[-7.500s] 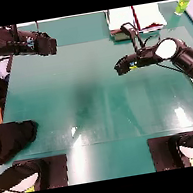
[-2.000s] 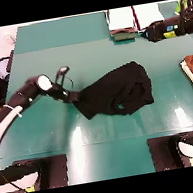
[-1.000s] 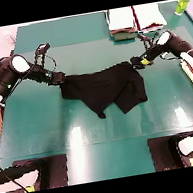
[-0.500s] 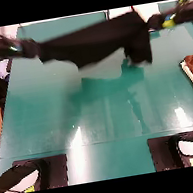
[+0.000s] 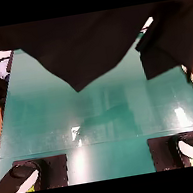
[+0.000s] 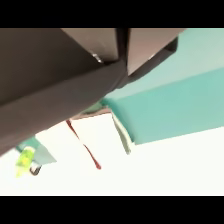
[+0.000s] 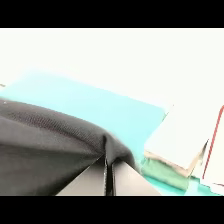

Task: Fold the shirts.

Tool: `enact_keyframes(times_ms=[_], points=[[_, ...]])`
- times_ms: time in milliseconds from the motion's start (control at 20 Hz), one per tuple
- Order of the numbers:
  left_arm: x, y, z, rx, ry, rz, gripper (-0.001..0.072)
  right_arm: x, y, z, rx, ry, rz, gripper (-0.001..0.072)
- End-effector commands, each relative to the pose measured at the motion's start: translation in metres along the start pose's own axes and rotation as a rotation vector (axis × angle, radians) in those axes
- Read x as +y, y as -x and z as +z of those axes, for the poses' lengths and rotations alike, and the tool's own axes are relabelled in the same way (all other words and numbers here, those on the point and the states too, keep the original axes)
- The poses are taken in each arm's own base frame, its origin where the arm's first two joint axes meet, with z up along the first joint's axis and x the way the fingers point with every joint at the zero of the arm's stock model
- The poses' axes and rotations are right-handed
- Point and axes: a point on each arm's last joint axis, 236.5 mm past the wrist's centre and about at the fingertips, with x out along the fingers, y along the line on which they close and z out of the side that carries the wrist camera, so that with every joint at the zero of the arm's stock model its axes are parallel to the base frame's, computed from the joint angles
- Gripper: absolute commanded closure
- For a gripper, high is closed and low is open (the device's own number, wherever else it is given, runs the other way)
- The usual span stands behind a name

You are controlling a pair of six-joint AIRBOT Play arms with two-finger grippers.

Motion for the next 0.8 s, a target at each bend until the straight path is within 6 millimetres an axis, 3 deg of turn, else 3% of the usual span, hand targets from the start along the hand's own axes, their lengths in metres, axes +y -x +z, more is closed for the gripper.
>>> enact_keyframes(times_ms=[0, 100, 150, 300, 450, 500, 600, 750], points=[[-0.004, 0.008, -0.009, 0.025, 0.004, -0.010, 0.0680, 0.010, 0.017, -0.006, 0.029, -0.015, 0.012, 0.0690], [0.004, -0.013, -0.043, 0.121, 0.023, -0.001, 0.0680, 0.008, 0.000, -0.048, 0.163, -0.089, 0.029, 0.0690], [0.009, -0.027, -0.070, 0.194, 0.043, 0.003, 0.0680, 0.006, -0.011, -0.083, 0.267, -0.139, 0.040, 0.0690], [0.023, -0.060, -0.168, 0.441, 0.113, 0.023, 0.0680, 0.007, -0.032, -0.198, 0.581, -0.282, 0.077, 0.0690], [0.039, -0.086, -0.270, 0.655, 0.163, 0.053, 0.0680, 0.015, -0.050, -0.288, 0.729, -0.368, 0.088, 0.0690], [0.044, -0.096, -0.293, 0.688, 0.167, 0.059, 0.0680, 0.019, -0.056, -0.312, 0.756, -0.385, 0.090, 0.0690], [0.056, -0.124, -0.319, 0.703, 0.139, 0.066, 0.0679, 0.024, -0.070, -0.345, 0.781, -0.399, 0.084, 0.0690], [0.076, -0.179, -0.327, 0.621, 0.112, 0.089, 0.0680, 0.021, -0.096, -0.363, 0.769, -0.409, 0.067, 0.0690]])
